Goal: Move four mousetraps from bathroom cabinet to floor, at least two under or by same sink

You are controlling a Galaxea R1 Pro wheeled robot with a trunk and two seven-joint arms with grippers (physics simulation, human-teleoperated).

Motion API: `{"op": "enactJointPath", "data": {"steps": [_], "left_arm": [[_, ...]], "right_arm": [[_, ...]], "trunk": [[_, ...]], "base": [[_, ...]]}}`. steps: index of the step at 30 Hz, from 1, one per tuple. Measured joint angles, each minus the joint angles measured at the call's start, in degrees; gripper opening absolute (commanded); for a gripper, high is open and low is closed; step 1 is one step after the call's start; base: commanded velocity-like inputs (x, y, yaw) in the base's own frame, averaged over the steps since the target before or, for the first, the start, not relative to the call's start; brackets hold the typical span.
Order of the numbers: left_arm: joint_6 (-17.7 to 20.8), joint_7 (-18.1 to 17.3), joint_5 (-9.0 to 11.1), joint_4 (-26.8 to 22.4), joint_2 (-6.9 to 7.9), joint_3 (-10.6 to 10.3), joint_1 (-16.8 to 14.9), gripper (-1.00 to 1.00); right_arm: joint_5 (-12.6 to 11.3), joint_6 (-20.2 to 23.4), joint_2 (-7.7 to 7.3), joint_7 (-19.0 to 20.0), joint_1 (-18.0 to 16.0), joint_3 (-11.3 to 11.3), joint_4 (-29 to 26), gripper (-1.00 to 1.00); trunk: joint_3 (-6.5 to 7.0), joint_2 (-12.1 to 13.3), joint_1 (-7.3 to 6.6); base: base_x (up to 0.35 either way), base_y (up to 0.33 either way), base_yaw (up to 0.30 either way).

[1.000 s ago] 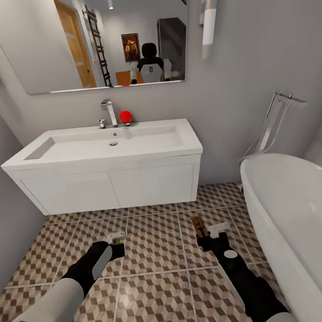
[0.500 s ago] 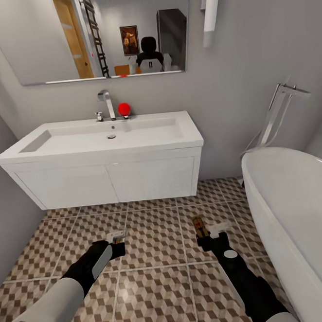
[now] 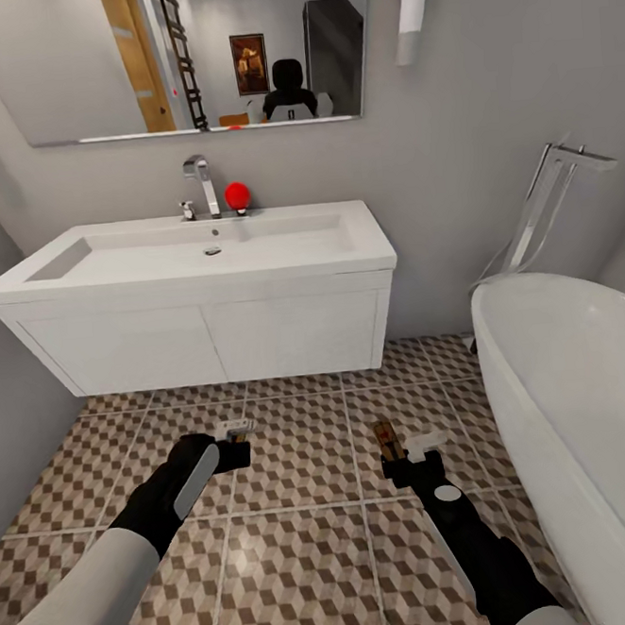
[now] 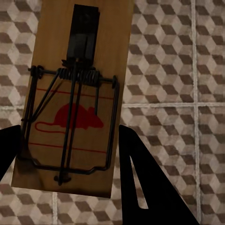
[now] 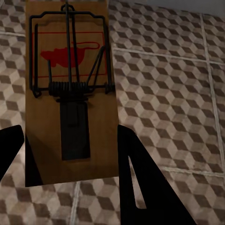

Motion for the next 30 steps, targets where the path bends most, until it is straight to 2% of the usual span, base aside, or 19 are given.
{"op": "enactJointPath", "data": {"steps": [20, 30], "left_arm": [[0.3, 0.0, 0.0, -0.1, 0.39, 0.0, 0.0, -1.00], [0.2, 0.0, 0.0, 1.7, 0.36, 0.0, 0.0, -1.00]], "right_arm": [[0.0, 0.0, 0.08, -0.1, 0.0, 0.0, 0.0, -1.00], [0.0, 0.0, 0.09, -0.1, 0.0, 0.0, 0.0, -1.00]], "trunk": [[-5.43, -8.0, 4.39], [-8.14, -12.0, 6.59]], "base": [[0.000, 0.000, 0.000], [0.000, 0.000, 0.000]]}}
